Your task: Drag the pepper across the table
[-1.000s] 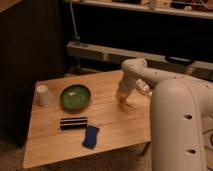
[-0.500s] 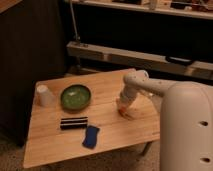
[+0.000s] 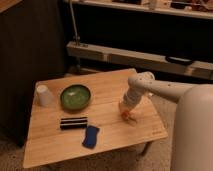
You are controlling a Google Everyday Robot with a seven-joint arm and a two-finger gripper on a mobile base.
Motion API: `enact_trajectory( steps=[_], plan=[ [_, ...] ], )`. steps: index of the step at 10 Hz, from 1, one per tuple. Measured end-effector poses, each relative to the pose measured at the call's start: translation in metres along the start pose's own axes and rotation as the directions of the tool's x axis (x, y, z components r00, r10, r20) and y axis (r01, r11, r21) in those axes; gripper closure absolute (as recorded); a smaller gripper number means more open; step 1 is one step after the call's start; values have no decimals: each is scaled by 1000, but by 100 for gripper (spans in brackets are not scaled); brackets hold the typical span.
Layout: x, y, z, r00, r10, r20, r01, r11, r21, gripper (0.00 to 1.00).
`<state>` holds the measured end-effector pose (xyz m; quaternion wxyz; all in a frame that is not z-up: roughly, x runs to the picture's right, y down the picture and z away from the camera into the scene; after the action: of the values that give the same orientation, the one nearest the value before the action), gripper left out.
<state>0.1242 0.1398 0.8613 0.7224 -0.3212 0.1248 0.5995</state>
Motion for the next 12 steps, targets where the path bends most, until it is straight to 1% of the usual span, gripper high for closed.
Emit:
enact_trajectory(
  steps=[2, 4, 6, 10, 12],
  plan=[
    [12, 6, 5, 1000, 0, -6, 0, 1000, -7, 71],
    [21, 4, 6, 1000, 7, -7, -7, 1000, -8, 71],
    [31, 8, 9, 1000, 7, -17, -8, 1000, -17, 71],
    [54, 6, 7, 999, 20, -31, -21, 1000, -24, 71],
    [71, 0, 5, 999, 34, -43, -35, 999, -23, 71]
  ],
)
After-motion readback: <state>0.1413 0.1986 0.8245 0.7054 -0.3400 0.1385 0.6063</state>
